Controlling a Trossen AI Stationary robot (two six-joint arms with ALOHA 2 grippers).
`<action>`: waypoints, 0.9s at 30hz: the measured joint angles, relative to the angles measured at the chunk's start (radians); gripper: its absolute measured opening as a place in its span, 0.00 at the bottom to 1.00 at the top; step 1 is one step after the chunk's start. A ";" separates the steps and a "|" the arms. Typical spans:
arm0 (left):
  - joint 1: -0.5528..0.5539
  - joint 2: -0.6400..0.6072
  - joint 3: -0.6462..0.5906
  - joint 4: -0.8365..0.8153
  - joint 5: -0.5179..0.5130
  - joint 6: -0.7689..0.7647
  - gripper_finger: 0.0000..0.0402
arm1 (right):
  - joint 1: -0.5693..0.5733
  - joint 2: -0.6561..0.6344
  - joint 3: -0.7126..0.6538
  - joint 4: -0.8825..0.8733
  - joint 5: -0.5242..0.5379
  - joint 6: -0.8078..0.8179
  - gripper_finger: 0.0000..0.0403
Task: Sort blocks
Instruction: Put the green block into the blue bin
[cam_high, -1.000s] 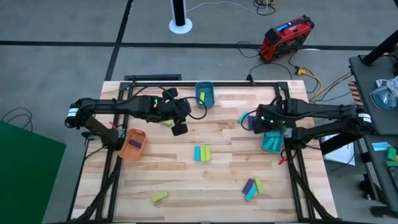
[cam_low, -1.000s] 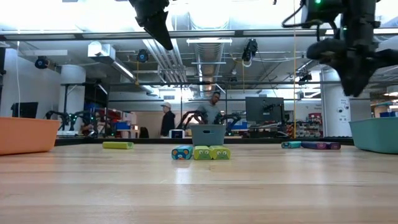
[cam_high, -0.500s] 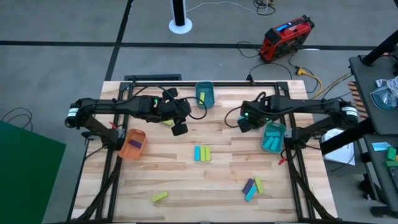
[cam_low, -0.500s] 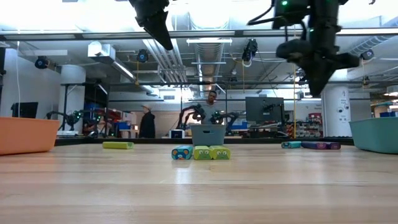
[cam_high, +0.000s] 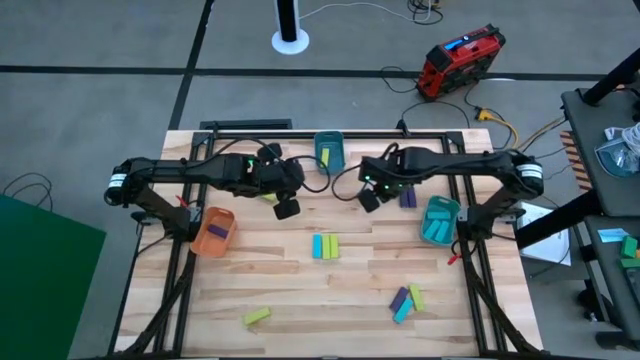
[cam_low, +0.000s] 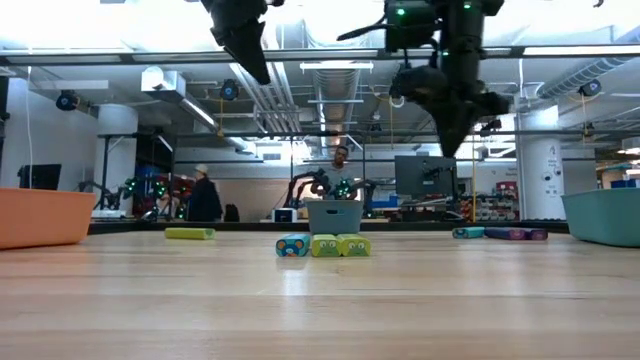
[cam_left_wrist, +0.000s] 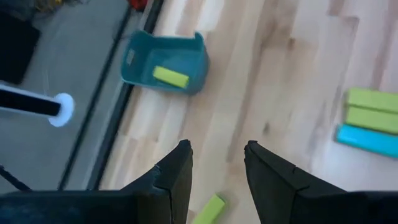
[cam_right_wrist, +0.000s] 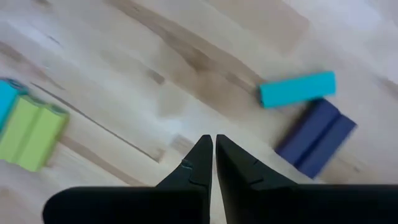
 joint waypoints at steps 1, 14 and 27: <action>0.000 0.000 0.000 -0.011 0.015 -0.007 0.31 | 0.000 0.008 0.011 0.009 0.000 -0.006 0.03; -0.002 0.000 -0.009 -0.120 0.097 -0.085 0.31 | 0.000 0.049 0.069 0.044 -0.002 -0.056 0.03; 0.122 0.000 -0.205 -0.088 0.337 0.262 0.30 | 0.000 0.037 0.069 0.045 -0.003 -0.074 0.03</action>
